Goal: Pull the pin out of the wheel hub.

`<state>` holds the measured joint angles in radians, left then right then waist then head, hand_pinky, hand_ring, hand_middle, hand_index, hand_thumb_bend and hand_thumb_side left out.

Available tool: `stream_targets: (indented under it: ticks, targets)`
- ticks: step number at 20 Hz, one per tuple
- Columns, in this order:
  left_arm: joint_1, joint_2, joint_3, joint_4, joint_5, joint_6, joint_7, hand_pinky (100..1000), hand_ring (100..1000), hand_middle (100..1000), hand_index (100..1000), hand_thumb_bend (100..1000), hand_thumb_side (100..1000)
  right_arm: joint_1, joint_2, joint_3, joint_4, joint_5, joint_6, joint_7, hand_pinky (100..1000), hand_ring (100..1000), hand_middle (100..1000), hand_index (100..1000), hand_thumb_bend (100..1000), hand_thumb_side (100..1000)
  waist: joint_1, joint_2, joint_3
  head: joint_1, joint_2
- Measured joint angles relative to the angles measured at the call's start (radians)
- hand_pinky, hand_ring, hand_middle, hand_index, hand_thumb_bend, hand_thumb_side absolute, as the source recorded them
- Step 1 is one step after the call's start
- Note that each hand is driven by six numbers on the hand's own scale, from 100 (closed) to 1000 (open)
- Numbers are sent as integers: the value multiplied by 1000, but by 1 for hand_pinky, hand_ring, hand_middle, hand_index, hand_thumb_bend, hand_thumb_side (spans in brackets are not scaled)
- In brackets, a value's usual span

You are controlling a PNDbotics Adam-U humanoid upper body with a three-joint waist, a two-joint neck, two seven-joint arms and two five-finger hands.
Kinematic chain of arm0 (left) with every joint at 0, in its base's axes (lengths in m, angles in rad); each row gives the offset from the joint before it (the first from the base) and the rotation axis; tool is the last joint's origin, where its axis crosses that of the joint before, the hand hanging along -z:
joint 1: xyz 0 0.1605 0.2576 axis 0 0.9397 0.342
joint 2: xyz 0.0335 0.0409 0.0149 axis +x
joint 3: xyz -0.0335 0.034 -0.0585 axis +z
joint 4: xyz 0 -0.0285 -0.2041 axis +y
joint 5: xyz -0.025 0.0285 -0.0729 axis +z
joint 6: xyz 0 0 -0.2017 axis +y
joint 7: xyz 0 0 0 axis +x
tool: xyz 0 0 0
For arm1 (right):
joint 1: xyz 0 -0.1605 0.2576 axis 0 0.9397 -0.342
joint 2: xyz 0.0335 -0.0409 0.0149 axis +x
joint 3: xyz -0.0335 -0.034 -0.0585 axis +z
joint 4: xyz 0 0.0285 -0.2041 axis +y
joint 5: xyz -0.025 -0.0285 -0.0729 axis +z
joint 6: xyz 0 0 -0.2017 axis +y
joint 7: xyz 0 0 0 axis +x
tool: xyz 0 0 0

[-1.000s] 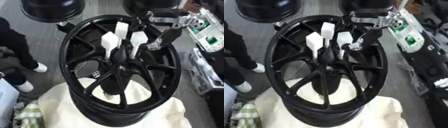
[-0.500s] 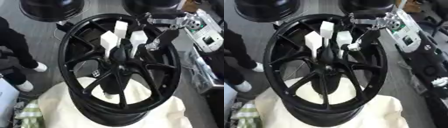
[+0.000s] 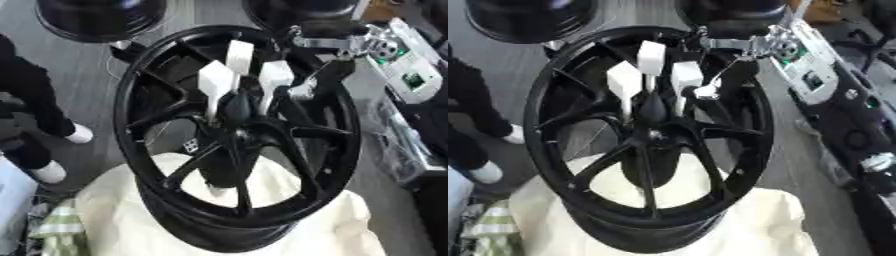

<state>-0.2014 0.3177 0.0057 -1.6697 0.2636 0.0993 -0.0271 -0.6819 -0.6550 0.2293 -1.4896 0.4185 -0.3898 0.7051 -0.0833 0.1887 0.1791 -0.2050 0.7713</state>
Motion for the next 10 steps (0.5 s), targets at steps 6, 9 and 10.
stream_targets:
  ticks: [6,9,10]
  targets:
    - [0,0,-3,0,0,2,-2,724,711,633,821,243,978,0,-1,0,0,0,2,-2,788,757,716,770,232,517,0,4,1,-1,0]
    - [-1,0,-3,0,0,2,-3,725,710,633,821,243,979,0,-1,0,0,0,2,-2,779,750,705,766,225,479,0,6,3,-4,0]
    - [-1,0,-3,0,0,2,-3,725,710,632,821,243,980,0,-1,0,1,-1,2,-3,778,750,705,766,224,475,0,6,5,-4,0]
